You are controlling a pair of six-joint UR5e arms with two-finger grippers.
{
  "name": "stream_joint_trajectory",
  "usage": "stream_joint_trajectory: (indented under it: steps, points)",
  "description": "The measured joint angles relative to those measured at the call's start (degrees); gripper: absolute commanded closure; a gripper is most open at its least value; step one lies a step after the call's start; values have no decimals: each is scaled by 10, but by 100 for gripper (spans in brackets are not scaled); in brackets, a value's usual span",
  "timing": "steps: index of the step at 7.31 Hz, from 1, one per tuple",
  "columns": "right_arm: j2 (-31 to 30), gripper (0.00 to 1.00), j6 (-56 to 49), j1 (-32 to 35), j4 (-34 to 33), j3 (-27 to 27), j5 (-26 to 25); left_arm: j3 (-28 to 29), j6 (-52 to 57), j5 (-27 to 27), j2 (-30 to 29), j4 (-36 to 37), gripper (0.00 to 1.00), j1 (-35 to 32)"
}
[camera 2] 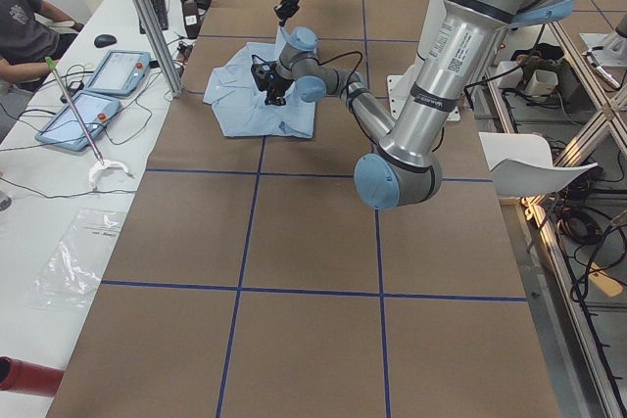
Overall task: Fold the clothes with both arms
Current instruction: 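Lift the hem with both grippers and fold it toward the collar, then lower the hem onto the shoulders and open both grippers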
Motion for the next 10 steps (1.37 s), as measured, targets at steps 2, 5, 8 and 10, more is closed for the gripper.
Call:
stream_joint_trajectory:
  steps: [2,5,8,10]
  points:
    - [58,100,-28,22,0,-88,-1,70,9,0,-27,-52,100,-15]
    - [117,100,-55,36,9,-201,-14,187,10,2,-64,-136,100,-21]
    - [140,100,-57,36,42,-267,-19,262,20,5,-100,-168,100,-26]
    - [146,100,-57,35,45,-280,-19,296,34,6,-117,-174,100,-27]
